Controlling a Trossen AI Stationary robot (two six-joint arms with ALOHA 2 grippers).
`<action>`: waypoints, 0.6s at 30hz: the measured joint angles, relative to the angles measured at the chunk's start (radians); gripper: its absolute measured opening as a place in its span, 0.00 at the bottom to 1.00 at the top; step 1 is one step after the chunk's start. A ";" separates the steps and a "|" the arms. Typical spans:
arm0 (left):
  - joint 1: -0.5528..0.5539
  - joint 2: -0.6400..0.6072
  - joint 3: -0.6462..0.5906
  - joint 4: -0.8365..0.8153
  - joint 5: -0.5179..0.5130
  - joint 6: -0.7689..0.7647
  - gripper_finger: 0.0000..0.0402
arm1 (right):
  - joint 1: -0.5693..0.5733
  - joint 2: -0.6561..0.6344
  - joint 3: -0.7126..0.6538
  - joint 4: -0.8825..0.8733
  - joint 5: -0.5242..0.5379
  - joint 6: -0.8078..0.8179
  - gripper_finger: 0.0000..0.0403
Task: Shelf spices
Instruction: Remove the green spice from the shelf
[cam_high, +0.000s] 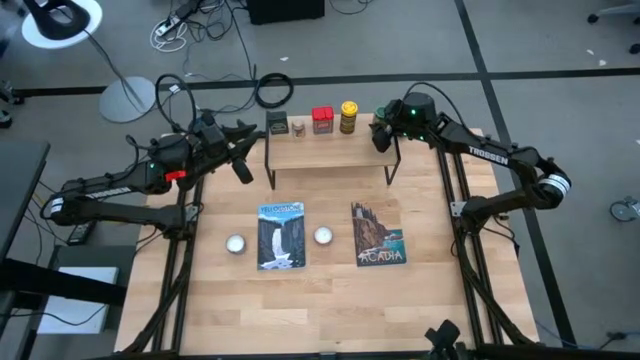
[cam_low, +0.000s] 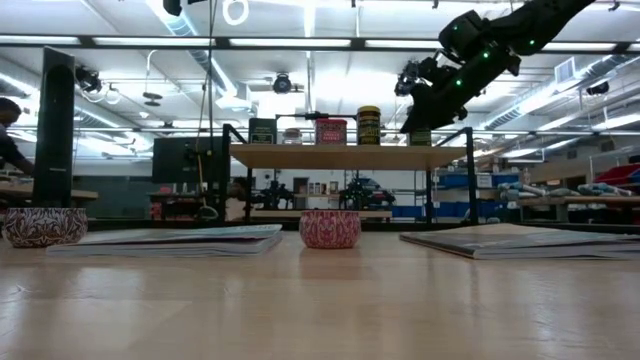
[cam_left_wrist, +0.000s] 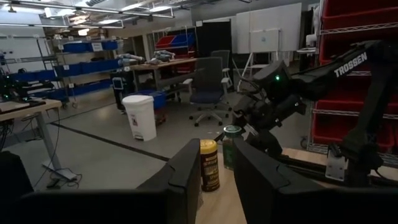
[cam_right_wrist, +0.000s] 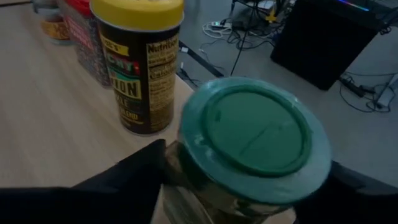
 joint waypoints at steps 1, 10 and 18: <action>0.000 0.000 0.000 0.000 0.000 0.000 0.24 | 0.000 -0.004 0.000 0.002 -0.002 0.000 0.63; 0.000 0.000 0.000 -0.040 0.000 0.003 0.24 | 0.020 -0.072 0.000 -0.009 0.001 0.025 0.62; 0.000 0.000 0.000 -0.098 0.000 -0.001 0.24 | 0.176 -0.197 0.000 -0.023 -0.042 0.165 0.60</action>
